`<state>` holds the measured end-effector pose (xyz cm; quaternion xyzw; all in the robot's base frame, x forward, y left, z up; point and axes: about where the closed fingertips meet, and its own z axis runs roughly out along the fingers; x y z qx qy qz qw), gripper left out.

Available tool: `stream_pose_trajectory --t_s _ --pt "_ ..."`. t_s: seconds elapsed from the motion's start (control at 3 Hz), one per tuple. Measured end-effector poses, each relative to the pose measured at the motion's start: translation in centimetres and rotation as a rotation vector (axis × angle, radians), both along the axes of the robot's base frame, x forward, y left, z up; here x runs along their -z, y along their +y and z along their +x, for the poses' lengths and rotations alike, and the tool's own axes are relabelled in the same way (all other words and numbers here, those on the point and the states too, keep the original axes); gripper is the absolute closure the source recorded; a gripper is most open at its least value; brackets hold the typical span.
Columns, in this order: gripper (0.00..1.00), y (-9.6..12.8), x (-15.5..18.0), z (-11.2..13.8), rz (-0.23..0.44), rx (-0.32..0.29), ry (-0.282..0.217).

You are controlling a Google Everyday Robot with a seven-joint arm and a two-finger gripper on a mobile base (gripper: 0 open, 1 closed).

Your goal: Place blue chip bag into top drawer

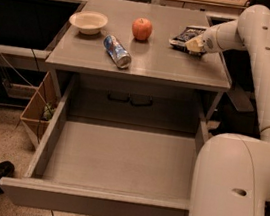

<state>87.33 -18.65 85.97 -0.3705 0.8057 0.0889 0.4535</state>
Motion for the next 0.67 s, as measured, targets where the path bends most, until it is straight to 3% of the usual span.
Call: stream_pose_trajectory --t_s 0.33,0.67 --pt "1.00 2.2 -1.5 -1.6 -0.010 -0.086 -0.006" --pt "1.00 5.3 -2.8 -4.6 -0.023 -0.218 -0.004"
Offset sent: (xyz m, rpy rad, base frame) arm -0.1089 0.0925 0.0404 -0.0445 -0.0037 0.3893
